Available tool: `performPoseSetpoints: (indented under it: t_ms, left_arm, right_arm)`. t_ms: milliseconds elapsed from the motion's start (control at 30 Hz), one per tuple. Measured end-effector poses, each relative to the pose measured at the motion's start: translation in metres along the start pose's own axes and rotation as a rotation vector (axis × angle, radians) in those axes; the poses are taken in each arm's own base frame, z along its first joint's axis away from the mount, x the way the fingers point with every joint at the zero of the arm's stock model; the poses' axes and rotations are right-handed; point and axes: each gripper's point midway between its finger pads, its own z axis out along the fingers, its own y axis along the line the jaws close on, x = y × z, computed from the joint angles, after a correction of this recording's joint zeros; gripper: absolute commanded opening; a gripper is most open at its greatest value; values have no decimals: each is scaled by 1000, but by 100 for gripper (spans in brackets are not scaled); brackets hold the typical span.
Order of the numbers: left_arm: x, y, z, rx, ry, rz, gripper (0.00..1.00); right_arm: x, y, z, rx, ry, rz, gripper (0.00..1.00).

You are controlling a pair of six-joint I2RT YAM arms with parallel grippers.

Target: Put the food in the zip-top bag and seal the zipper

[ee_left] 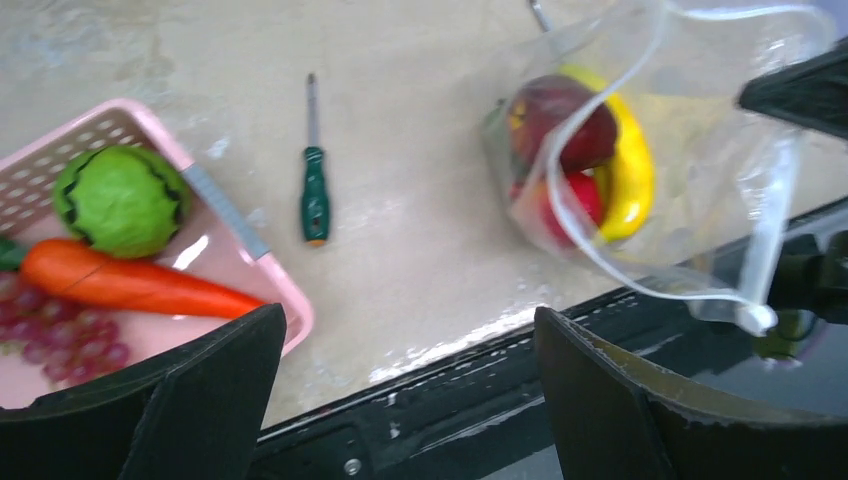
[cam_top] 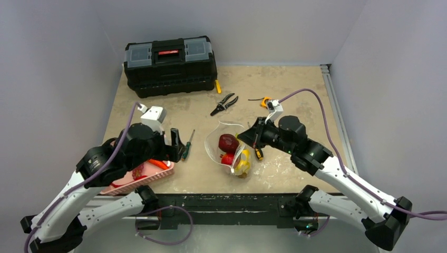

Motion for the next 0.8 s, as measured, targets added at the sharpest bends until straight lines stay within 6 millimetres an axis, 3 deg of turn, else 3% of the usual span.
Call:
performPoseSetpoints:
  t_ms: [133, 333, 600, 800]
  left_arm:
    - [16, 36, -3, -123, -1, 27, 97]
    - [42, 82, 15, -304, 94, -3, 100]
    - [35, 110, 48, -394, 178, -122, 100]
    - [46, 152, 66, -523, 224, -181, 100]
  right_arm:
    - [-3, -1, -1, 8, -17, 0, 0]
    - [-3, -4, -1, 21, -19, -1, 0]
    - [-1, -7, 2, 31, -15, 3, 0]
    - [1, -9, 4, 36, -6, -3, 0]
